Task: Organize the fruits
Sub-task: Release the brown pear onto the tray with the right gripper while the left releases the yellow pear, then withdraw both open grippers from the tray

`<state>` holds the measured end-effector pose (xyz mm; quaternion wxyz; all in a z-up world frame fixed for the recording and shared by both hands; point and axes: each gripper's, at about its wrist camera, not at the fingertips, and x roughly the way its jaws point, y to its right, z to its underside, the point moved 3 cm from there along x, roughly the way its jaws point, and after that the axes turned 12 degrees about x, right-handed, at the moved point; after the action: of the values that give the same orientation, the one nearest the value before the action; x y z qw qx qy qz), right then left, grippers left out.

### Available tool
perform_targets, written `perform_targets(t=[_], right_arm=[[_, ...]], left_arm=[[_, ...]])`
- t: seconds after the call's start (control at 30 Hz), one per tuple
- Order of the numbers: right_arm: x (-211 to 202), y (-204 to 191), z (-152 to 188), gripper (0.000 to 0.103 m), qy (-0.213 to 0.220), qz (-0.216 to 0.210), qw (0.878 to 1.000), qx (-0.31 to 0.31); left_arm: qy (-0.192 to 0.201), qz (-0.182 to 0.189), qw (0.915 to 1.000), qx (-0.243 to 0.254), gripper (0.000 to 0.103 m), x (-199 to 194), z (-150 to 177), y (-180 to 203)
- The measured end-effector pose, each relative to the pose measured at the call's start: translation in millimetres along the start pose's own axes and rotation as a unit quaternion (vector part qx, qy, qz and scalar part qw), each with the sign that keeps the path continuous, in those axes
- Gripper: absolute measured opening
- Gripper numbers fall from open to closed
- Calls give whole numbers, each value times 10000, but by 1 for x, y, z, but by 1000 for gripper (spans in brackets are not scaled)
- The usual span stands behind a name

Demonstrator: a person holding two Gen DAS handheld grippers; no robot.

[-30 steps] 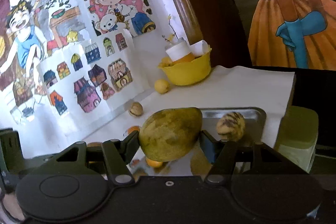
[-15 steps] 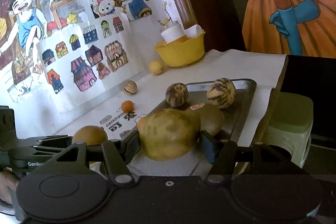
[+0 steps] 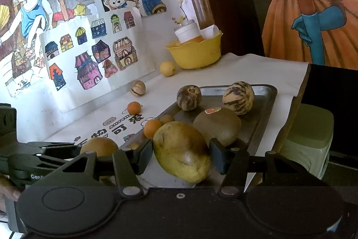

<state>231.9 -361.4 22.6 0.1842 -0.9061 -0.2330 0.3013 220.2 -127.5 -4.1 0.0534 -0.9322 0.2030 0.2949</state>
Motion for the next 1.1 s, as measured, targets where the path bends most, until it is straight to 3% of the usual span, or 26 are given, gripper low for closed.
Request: perform_targets(t=[0.47,0.73,0.93,1.1], right_arm=[[0,-1,14,62,-151,11,9999,59],[-6,17,13,61,-131,127,9986,502],[-13,14,12,64,-57,123,9983,561],[-24,6,11,75,46,141,9985,534]], left_arm=[[-160,64,9998,130,67,9,1,3],[69,-39,9998,201,68,-5,-1,-2],[156,-123,9997,170,78,-17,-4,-6],[262,-204,9994,100,89,-32,-5,-11]])
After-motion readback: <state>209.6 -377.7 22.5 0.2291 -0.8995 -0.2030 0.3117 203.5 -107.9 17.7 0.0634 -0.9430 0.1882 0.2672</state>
